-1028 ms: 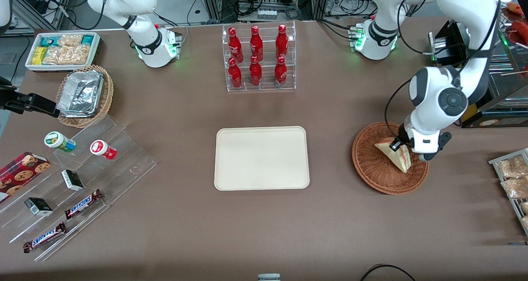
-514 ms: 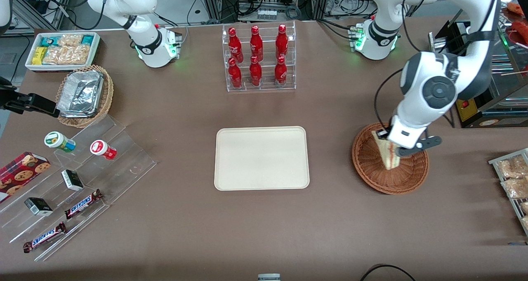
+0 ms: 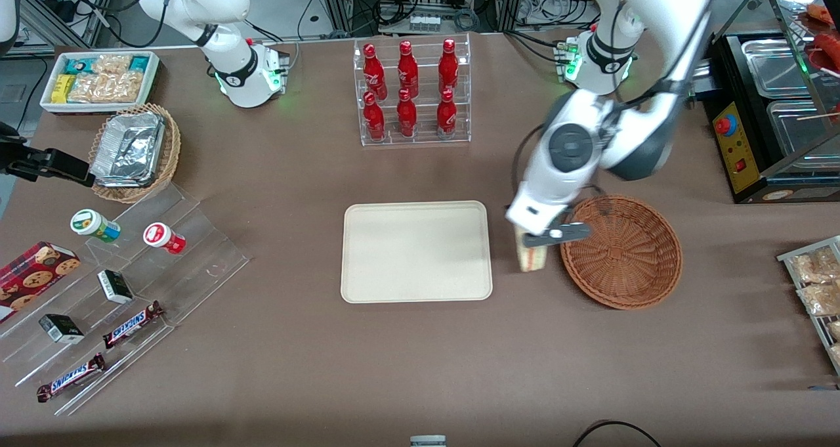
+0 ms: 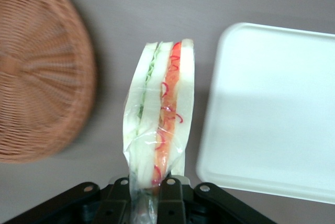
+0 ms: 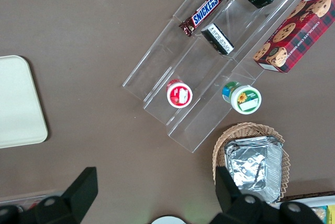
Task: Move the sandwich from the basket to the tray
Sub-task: 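Carry the sandwich over the cream tray and lower it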
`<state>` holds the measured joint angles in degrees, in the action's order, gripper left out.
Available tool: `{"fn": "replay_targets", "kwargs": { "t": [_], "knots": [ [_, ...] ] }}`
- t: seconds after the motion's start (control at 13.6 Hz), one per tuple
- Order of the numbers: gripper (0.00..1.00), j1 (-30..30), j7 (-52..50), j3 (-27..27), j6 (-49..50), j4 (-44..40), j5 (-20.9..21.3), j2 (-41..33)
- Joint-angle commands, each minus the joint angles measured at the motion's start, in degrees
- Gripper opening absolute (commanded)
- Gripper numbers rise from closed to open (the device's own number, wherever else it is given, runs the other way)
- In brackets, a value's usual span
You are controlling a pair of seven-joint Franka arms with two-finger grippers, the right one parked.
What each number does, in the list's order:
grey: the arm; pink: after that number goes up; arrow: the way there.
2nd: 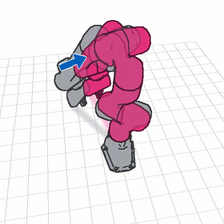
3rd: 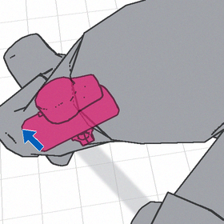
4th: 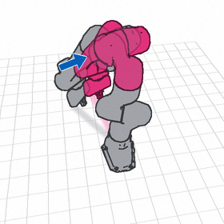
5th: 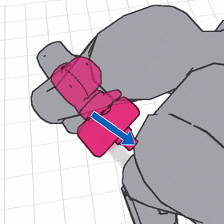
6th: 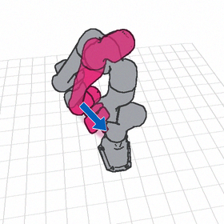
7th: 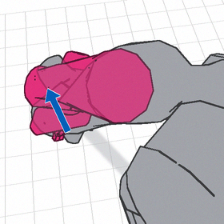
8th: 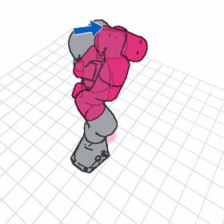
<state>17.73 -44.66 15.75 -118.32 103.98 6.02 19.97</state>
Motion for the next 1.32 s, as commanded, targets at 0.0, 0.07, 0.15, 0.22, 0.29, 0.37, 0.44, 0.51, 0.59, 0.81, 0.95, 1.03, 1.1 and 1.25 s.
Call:
{"fn": "replay_targets", "kwargs": {
  "t": [0.0,0.07,0.15,0.22,0.29,0.37,0.44,0.51,0.59,0.81,0.95,1.03,1.1,1.25],
  "knots": [
    [0.00,5.19,-6.04,-0.37,1.95,-9.99,3.29,8.31],
    [0.00,6.60,-7.27,-0.28,1.95,-12.54,4.26,10.68],
    [0.00,7.83,-7.72,-0.37,1.95,-14.66,4.61,12.62],
    [0.00,9.24,-7.64,-0.28,1.86,-16.77,4.70,14.64],
    [0.00,10.21,-7.63,-0.37,1.86,-18.53,4.71,16.40],
    [0.00,11.00,-7.72,-0.46,1.86,-20.02,4.79,17.99],
    [0.00,11.62,-7.81,-0.54,1.77,-21.26,5.75,19.31],
    [0.00,11.89,-7.81,-0.46,1.51,-21.88,6.54,20.45],
    [0.00,11.98,-7.98,-0.54,1.25,-22.49,7.16,21.51],
    [0.00,12.94,-8.25,-0.63,1.25,-24.78,8.84,24.24],
    [0.00,13.03,-8.25,-0.63,0.81,-25.14,9.19,25.12],
    [0.00,13.21,-8.25,-0.63,0.11,-25.05,10.49,25.38],
    [0.00,13.30,-8.16,-0.63,-0.07,-25.05,11.29,25.56],
    [0.70,13.21,-7.29,-0.63,-0.07,-25.05,11.38,25.48]
  ]
}}
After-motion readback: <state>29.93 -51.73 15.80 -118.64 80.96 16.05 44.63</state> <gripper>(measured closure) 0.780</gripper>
